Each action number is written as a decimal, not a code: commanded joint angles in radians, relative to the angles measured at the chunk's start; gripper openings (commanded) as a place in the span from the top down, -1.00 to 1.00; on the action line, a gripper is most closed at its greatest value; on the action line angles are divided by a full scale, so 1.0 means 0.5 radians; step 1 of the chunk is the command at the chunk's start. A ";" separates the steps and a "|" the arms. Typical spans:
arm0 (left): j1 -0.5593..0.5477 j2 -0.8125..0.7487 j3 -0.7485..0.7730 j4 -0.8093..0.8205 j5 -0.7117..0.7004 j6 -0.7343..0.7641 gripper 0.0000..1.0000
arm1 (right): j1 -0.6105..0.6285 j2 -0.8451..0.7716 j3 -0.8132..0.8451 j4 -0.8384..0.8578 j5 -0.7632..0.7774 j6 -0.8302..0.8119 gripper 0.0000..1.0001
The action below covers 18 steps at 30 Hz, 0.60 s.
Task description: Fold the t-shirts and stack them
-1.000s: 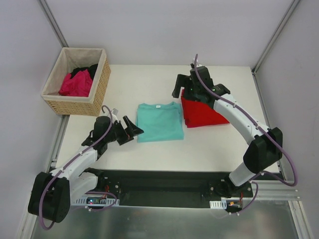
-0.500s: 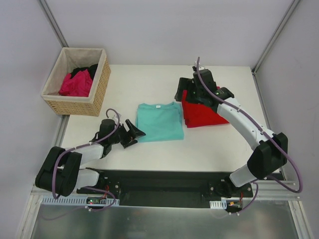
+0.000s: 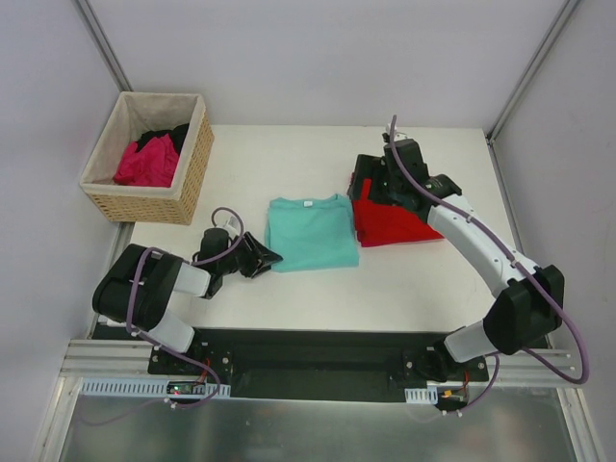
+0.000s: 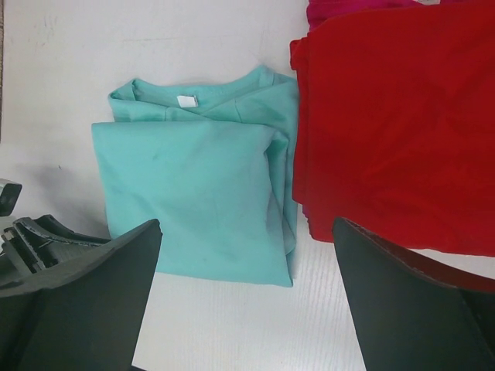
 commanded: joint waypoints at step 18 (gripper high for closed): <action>-0.024 -0.063 -0.051 -0.312 -0.336 0.105 1.00 | -0.026 -0.172 -0.147 0.077 -0.082 -0.032 -0.93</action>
